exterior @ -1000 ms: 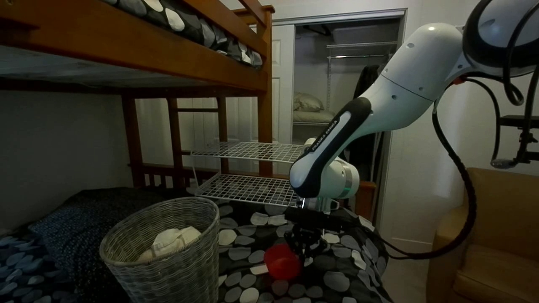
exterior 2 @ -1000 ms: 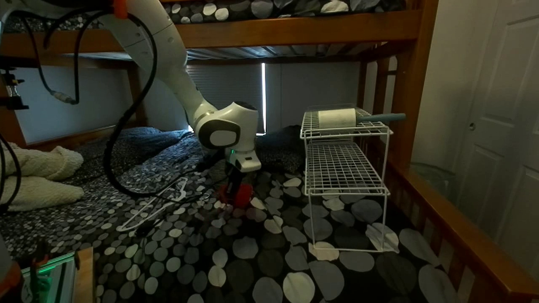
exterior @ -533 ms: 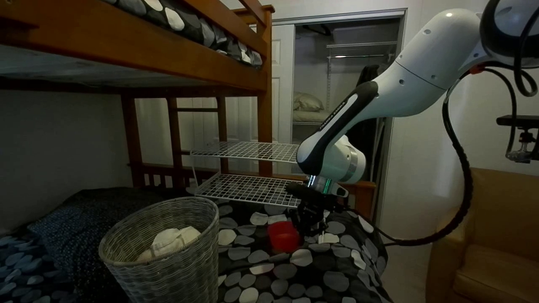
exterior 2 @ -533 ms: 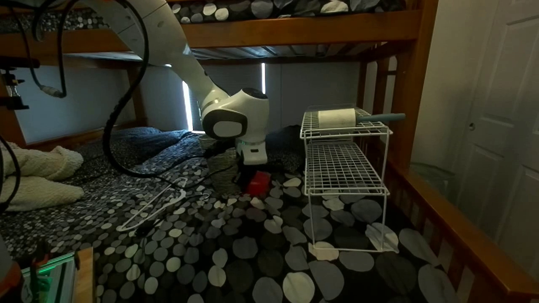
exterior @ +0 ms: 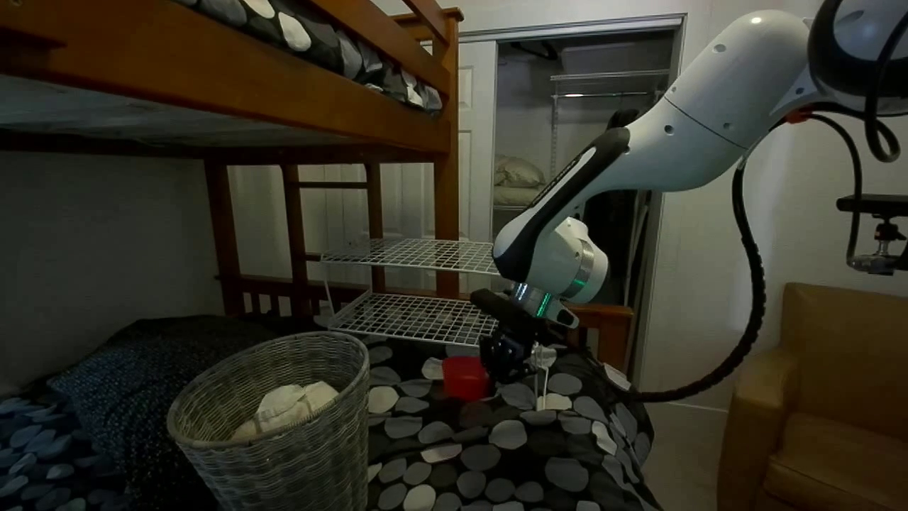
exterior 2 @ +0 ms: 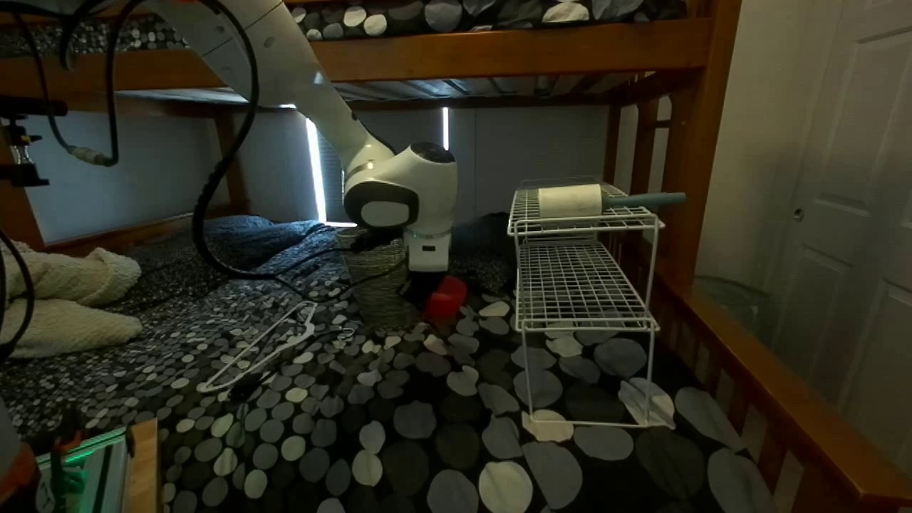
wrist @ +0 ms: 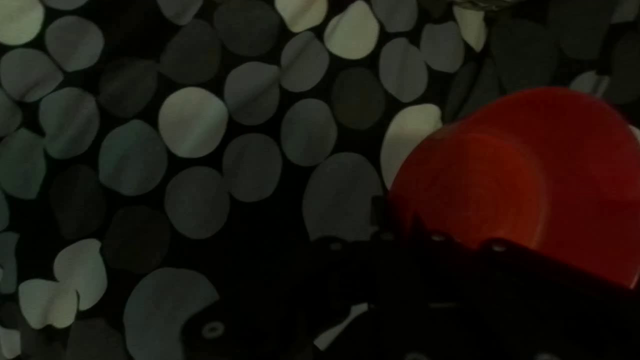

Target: Remove the red bowl from the bed and put it on the second shelf on the white stand

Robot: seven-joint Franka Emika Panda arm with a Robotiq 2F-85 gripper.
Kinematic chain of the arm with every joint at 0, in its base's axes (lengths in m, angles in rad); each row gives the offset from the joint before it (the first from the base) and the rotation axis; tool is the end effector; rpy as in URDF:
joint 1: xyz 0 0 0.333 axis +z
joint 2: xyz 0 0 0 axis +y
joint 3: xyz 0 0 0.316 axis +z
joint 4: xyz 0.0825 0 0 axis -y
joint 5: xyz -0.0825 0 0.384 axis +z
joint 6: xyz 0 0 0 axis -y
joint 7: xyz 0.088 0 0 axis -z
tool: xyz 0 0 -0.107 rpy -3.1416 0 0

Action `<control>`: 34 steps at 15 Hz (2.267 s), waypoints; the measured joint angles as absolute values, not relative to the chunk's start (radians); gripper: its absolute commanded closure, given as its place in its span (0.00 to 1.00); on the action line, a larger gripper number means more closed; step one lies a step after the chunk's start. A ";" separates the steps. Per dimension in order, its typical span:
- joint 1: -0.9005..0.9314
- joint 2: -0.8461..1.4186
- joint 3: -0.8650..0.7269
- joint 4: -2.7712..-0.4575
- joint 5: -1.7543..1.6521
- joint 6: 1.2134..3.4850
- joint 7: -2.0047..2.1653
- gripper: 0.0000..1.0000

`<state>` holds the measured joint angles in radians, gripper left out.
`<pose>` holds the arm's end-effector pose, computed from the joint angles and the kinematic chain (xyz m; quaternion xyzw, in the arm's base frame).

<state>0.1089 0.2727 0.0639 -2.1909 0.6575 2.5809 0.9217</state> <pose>0.5602 0.0866 0.2696 -0.7808 0.5910 0.0559 0.1949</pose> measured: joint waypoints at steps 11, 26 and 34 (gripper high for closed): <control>0.117 0.281 0.063 -2.160 0.790 2.935 1.269 0.99; 0.174 0.348 0.020 -2.138 0.800 3.245 1.455 0.99; 0.246 0.457 -0.075 -2.050 0.799 3.244 1.482 0.99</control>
